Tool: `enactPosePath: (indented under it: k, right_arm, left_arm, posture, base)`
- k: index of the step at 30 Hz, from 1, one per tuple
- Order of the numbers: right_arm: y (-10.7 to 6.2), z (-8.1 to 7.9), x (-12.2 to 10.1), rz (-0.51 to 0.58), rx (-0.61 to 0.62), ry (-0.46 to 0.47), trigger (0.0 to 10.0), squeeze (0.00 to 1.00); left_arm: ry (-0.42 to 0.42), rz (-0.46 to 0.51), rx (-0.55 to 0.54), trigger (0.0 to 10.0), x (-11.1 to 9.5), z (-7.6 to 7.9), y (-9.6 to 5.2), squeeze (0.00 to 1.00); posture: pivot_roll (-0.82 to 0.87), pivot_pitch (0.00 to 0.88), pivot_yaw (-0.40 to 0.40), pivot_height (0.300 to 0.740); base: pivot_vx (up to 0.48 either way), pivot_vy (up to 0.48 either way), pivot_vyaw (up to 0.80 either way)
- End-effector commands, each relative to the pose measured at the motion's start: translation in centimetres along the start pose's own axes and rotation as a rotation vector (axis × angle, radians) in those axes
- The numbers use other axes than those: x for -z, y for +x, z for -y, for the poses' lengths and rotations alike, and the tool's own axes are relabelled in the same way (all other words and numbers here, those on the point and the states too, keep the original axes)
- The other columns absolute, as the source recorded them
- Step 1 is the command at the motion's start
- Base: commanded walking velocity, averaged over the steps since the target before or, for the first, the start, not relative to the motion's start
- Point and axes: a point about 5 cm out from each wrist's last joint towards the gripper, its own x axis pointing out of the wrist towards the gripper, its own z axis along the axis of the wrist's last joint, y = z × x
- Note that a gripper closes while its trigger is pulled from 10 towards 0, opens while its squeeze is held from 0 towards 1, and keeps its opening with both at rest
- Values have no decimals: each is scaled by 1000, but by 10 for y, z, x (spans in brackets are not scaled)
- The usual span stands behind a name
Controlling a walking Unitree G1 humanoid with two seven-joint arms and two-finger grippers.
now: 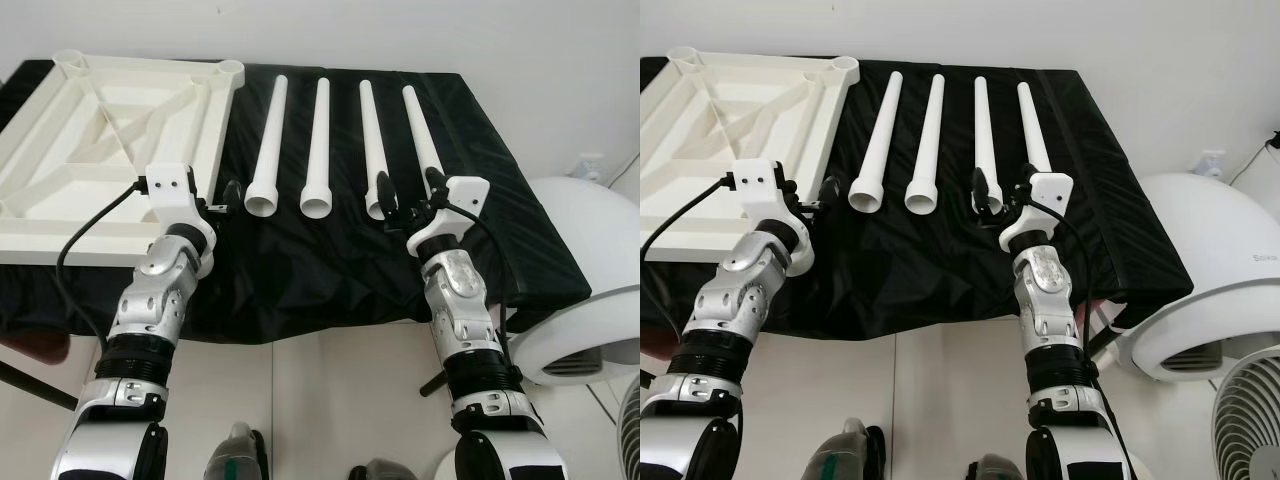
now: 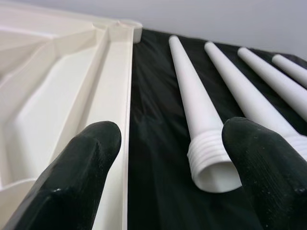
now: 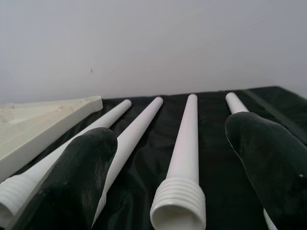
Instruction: Building children table
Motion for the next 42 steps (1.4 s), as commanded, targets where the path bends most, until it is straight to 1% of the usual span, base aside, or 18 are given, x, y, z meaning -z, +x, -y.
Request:
enactPosePath:
  k: [1,3,6,7,8,12,13,15,17,20,24,28,29,32,34,38,40,42]
  right_arm:
    - [-2,3,0,7,11,-15,10000,0]
    - [-4,7,0,9,32,-20,10000,0]
    - [-7,14,0,9,64,-19,10000,0]
    - [-7,14,0,9,64,-19,10000,0]
    - [-11,18,2,-2,87,-13,10000,0]
    - [-13,21,4,-10,103,-11,10000,0]
    - [-16,23,5,-20,117,-22,10000,0]
    - [-18,24,5,-23,124,-50,10000,0]
    - [-18,25,5,-21,126,-62,10000,0]
    - [-18,24,4,-18,124,-73,10000,0]
    - [-16,24,4,-13,126,-88,10000,0]
    - [-14,24,4,-9,128,-102,10000,0]
    - [-11,19,2,7,112,-118,10000,0]
    - [-9,15,0,18,96,-128,10000,0]
    - [-6,12,-4,37,89,-151,10000,0]
    - [-6,15,-5,39,101,-162,10000,0]
    - [-13,16,3,12,134,-148,10000,0]
    - [-17,14,6,0,137,-144,10000,0]
  left_arm:
    - [6,-8,-27,10000,5,-1,-1,0]
    - [16,-12,-7,10000,7,5,2,0]
    - [33,-17,79,10000,6,19,8,0]
    - [33,-17,79,10000,6,19,8,0]
    - [43,-33,114,10000,8,25,10,0]
    - [47,-41,131,10000,10,28,11,0]
    - [47,-43,141,10000,13,30,12,0]
    - [-17,-28,73,10000,13,25,15,0]
    - [-44,-21,43,10000,12,23,16,0]
    - [3,6,25,10000,10,22,16,0]
    - [2,18,11,10000,9,20,16,0]
    - [46,28,-8,10000,7,17,15,0]
    - [84,47,-23,10000,3,13,10,0]
    - [99,59,-28,10000,-1,11,5,0]
    - [145,64,-37,10000,0,8,-4,0]
    - [136,57,-29,10000,6,8,-7,0]
    - [126,69,-10,10000,9,10,-8,0]
    - [129,70,-7,10000,12,11,-10,0]
  posture:
    - [-60,0,58,740]
    - [-72,0,70,740]
    - [-89,0,80,740]
    - [-89,0,80,740]
    - [-95,0,58,740]
    - [-95,0,58,740]
    - [-94,0,31,740]
    - [-88,0,21,740]
    - [-85,0,20,740]
    - [-78,0,17,740]
    - [-57,0,14,740]
    - [-38,0,16,740]
    - [-5,0,74,740]
    - [-11,0,86,740]
    - [-19,0,101,740]
    - [-26,0,88,740]
    - [-22,0,43,740]
    - [-24,0,39,740]
  base:
    - [0,0,0]
    - [0,0,0]
    - [0,0,0]
    - [0,0,0]
    - [0,0,0]
    - [0,0,0]
    - [0,0,0]
    - [0,0,0]
    - [0,0,0]
    - [0,0,0]
    - [0,0,0]
    - [0,0,0]
    - [0,0,0]
    - [0,0,0]
    - [0,0,0]
    - [0,0,0]
    - [0,0,0]
    - [0,0,0]
